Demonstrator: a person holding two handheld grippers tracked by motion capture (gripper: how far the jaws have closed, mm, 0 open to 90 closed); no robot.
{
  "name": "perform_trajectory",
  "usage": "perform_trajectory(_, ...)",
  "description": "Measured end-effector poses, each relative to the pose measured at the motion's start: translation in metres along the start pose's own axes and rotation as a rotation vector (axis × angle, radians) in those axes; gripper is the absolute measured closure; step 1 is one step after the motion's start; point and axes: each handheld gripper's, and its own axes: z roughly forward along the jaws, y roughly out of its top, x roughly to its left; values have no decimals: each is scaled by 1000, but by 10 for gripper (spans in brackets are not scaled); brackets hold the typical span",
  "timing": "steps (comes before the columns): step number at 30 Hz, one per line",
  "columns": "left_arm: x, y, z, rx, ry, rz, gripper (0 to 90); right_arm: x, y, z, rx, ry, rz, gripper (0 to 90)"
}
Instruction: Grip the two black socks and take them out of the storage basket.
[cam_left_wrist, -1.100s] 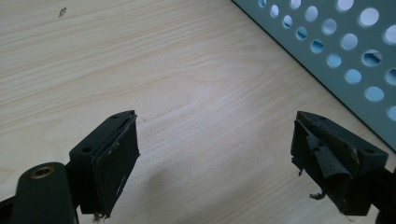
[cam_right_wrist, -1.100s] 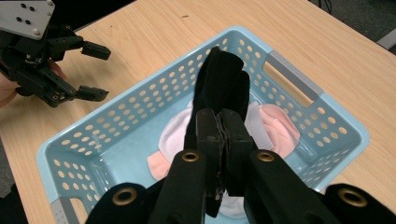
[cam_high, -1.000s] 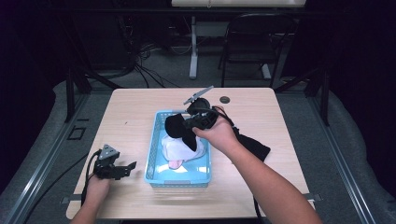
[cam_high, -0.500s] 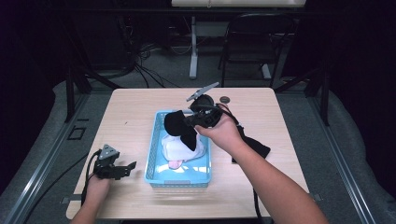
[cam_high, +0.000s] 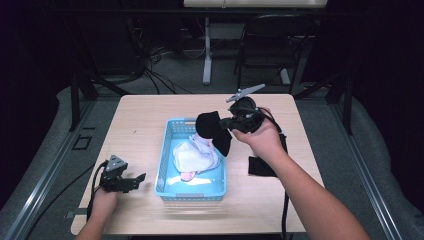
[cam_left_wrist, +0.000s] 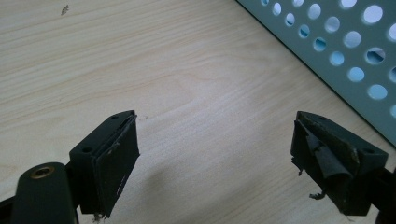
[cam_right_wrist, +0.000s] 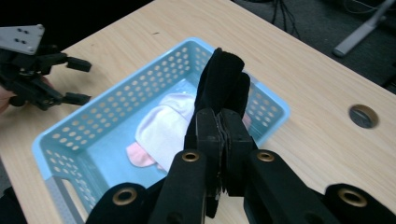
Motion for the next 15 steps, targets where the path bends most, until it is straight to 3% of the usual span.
perform_trajectory(15,0,0,1,0,0,-2,151,-44,-44,-35,-20,-91,125,880)
